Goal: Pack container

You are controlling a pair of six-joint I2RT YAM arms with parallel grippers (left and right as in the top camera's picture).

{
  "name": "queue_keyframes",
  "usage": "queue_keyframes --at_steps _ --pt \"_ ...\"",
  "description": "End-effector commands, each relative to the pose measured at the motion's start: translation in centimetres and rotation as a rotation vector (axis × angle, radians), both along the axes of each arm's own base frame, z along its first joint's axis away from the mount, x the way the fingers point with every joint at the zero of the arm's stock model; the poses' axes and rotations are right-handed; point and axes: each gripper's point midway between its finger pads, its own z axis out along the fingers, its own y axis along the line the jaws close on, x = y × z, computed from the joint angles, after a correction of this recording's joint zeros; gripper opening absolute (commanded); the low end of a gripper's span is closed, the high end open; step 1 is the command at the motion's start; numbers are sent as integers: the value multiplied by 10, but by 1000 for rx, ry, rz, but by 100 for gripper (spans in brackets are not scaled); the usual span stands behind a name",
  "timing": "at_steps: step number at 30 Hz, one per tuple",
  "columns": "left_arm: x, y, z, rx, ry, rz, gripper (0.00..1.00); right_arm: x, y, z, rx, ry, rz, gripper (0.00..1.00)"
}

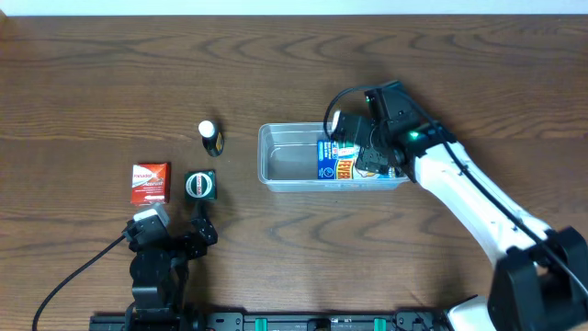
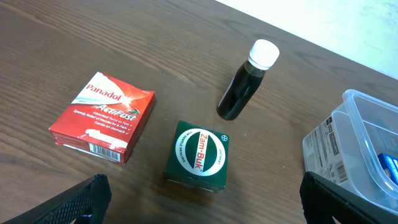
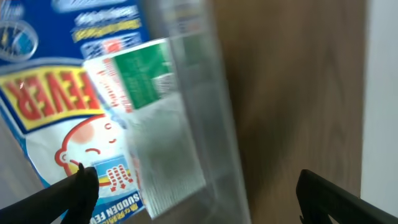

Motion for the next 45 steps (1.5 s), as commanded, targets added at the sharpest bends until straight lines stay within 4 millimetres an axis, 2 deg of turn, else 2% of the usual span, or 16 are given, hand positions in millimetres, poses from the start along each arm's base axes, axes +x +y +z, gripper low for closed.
queue_keyframes --at_steps 1,4,6,8,10,14,17,22,37,41,45 --pt "0 0 -7 -6 14 4 98 7 -3 59 174 -124 -217 99" --pt "0 0 -7 -7 14 4 98 1 -11 89 347 -161 -400 99" --pt "0 0 -7 -6 14 4 98 -4 -25 107 500 -165 -588 99" --pt "0 0 -7 -7 14 4 98 -12 -43 113 609 -141 -769 99" --pt "0 0 -7 -6 14 4 98 -26 -70 106 684 -86 -1000 99" --pt "0 0 -7 -7 14 4 98 -60 -125 73 696 31 -1435 99" --pt "0 0 -7 -7 14 4 98 -76 -155 58 650 70 -1596 99" --pt "0 0 -7 -6 14 4 98 -87 -179 48 614 96 -1696 99" --pt "1 -4 -5 -16 6 -19 98 -89 -181 47 606 101 -1705 99" --pt "-3 -9 18 -9 0 -50 98 -89 -181 47 606 101 -1705 99" --pt "-9 3 44 24 143 7 98 -89 -181 47 606 101 -1705 99"
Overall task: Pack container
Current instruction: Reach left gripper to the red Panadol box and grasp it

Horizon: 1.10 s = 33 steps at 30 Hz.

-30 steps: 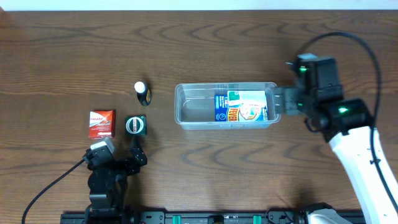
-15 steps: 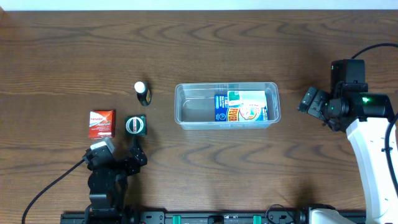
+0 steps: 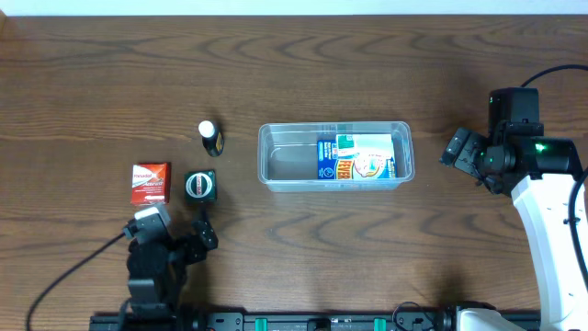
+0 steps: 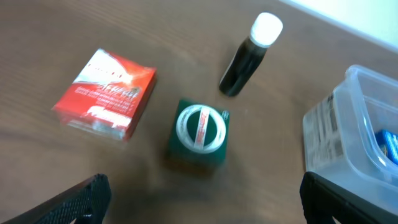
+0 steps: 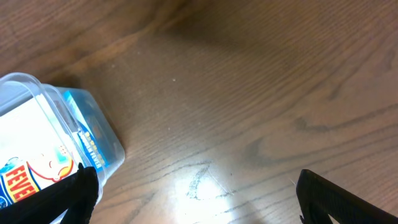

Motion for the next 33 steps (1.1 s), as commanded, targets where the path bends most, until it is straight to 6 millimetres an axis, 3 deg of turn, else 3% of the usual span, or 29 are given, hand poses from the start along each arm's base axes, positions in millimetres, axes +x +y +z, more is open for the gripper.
queue_keyframes --at_steps 1,6,12,17,20,26,29,33 --pt "7 9 44 47 50 31 98 -1 -2 -2 2 5 -20 99" --pt "37 10 69 122 306 -26 98 -1 -2 -2 2 5 -20 99" --pt "80 39 76 124 598 19 98 -1 -2 -2 2 5 -20 99" --pt "99 70 43 118 771 33 98 -1 -2 -2 2 5 -20 99" --pt "91 83 14 91 899 39 98 -1 -2 -2 2 5 -20 99" --pt "82 103 -24 59 1044 21 99 -1 -2 -2 2 5 -20 99" --pt "85 110 -37 45 1061 30 99 -1 -2 -2 2 5 -20 99" --pt "97 105 -57 40 1060 -98 100 -1 -2 -2 2 5 -20 99"
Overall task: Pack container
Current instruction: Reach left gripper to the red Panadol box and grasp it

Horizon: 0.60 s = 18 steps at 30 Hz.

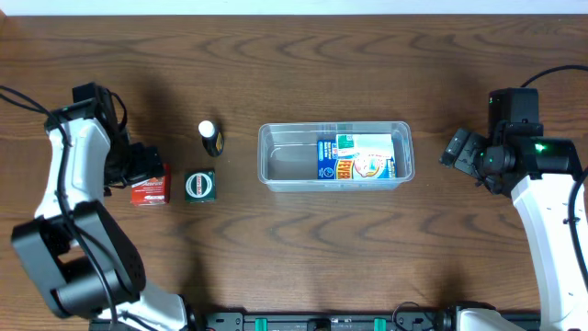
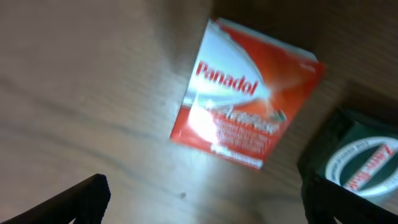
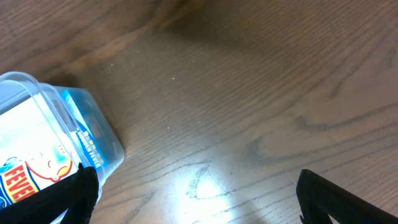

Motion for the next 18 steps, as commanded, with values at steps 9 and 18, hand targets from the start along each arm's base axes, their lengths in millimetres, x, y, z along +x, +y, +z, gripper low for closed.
queue_keyframes --at_steps 9,18 --pt "5 -2 -32 -61 77 -259 97 0 -2 0 1 1 -17 99" --pt "6 6 -64 -48 139 -273 98 0 -2 0 1 1 -17 99"
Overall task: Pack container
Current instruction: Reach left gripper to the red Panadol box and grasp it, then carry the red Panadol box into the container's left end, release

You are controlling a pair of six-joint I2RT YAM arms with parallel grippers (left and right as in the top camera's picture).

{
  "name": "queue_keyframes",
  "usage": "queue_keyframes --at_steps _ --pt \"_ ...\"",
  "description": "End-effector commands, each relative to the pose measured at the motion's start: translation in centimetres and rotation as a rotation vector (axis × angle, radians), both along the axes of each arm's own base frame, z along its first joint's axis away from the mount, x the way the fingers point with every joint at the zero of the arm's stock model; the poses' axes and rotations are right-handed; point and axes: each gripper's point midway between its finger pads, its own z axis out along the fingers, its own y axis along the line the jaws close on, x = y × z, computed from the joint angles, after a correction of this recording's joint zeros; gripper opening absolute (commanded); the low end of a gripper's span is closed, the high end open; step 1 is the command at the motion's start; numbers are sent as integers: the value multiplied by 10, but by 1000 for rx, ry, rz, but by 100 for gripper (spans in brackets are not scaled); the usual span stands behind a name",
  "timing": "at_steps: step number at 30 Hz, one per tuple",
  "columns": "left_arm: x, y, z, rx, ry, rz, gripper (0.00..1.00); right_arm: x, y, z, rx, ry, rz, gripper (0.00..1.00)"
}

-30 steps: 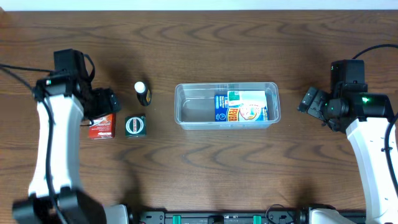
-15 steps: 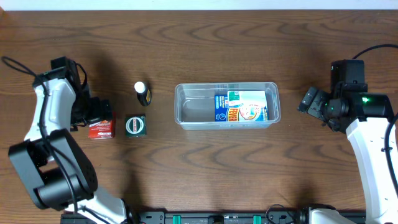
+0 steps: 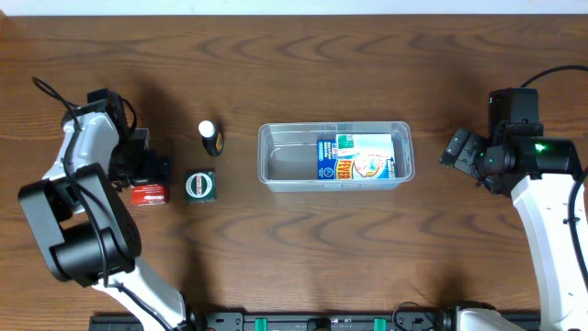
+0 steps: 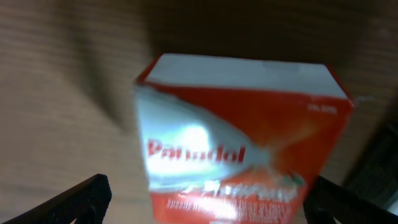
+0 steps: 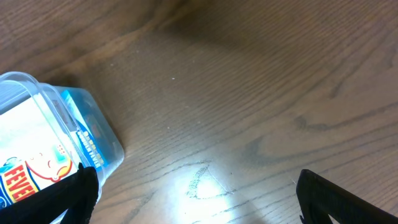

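The clear plastic container (image 3: 276, 179) sits mid-table with a blue fever-patch box (image 3: 354, 158) lying inside. A red Panadol box (image 4: 242, 143) fills the left wrist view; my left gripper (image 4: 208, 208) is open, low over it, one finger on each side. From overhead that gripper (image 3: 147, 175) covers most of the Panadol box (image 3: 147, 195). My right gripper (image 5: 208, 199) hangs open over bare wood, to the right of the container's corner (image 5: 68, 124), holding nothing.
A green Zam-Buk box (image 3: 199, 185) lies just right of the Panadol box. A small dark bottle with a white cap (image 3: 209, 136) stands behind it. The right arm (image 3: 542, 184) is at the right side of the table.
My left gripper has come closer down over the Panadol box, which now fills its view between the fingers. The right arm and the container have not moved.
My right gripper was in the container at the fever-patch box while the left arm rested at the front edge. Then the right gripper was clear to the right, with the box left inside. The left gripper then stood over the Panadol box and is now lower around it.
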Motion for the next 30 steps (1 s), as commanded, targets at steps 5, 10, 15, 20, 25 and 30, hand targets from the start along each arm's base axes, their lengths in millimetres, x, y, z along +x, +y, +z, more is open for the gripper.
queue_keyframes --at_steps 5,10,15,20,25,30 --pt "-9 0 -24 -11 89 -18 98 0 -2 0 1 0 -18 99" --pt "-9 0 -22 -4 84 11 98 0 -2 0 1 0 -18 99" --pt "-1 3 -4 20 24 40 86 0 -2 0 1 0 -18 99" --pt "9 6 24 49 -71 46 70 0 -2 0 1 0 -18 99" --pt "12 -1 51 28 -151 65 65 0 -2 0 1 0 -18 99" --pt "14 -23 96 -54 -289 114 65 0 -2 0 1 0 -18 99"
